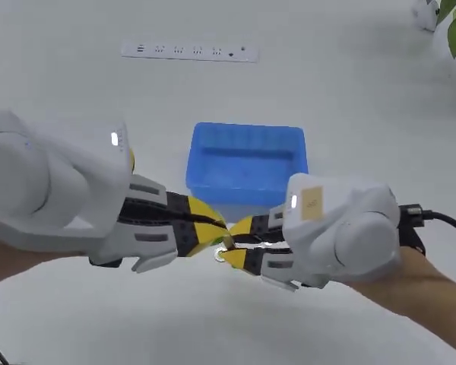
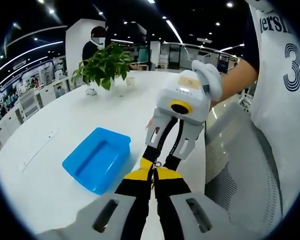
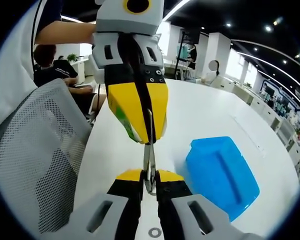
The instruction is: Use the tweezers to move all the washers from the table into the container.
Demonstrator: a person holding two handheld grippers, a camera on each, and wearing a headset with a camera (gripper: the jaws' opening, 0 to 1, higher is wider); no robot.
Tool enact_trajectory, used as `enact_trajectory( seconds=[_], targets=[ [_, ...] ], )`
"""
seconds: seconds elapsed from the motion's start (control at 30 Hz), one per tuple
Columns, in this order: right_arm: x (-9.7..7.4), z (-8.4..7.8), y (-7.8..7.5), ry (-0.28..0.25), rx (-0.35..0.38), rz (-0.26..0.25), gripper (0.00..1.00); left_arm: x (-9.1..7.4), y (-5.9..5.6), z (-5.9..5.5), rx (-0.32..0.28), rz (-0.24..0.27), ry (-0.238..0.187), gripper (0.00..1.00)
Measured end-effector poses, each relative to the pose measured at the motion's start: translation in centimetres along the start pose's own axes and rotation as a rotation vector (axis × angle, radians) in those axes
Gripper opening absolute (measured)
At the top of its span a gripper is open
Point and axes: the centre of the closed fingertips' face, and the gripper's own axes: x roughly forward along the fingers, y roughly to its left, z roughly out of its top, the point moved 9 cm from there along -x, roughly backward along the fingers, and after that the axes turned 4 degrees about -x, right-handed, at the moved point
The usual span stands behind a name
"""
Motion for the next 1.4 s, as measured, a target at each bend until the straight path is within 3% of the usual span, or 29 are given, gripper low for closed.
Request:
enact_trajectory(
  seconds=[0.27, 0.7, 0.93, 1.17, 1.4],
  targets=[
    [-1.1, 1.4, -1.4, -0.043, -0.016, -0.035, 0.1, -1.1, 0.8, 2.0, 0.046, 0.007, -0.006, 0.06],
    [-2.6, 2.7, -4.4, -0.067, -0.055, -0.086, 0.1, -1.1, 2.4, 5.0, 0.127, 0.005, -0.031, 0.06],
    [-2.9, 3.4, -6.6, -0.073, -0.081, -0.104, 0.1, -1.0, 4.1, 6.6, 0.163, 0.021, -0.05, 0.06],
    [-2.8, 3.6, -8.6, -0.069, -0.1, -0.115, 0.1, -0.6, 5.8, 7.5, 0.178, 0.037, -0.063, 0.06],
    [-1.8, 2.5, -10.4, -0.057, -0.101, -0.109, 0.1, 0.5, 7.4, 7.2, 0.175, 0.037, -0.055, 0.06]
  ],
)
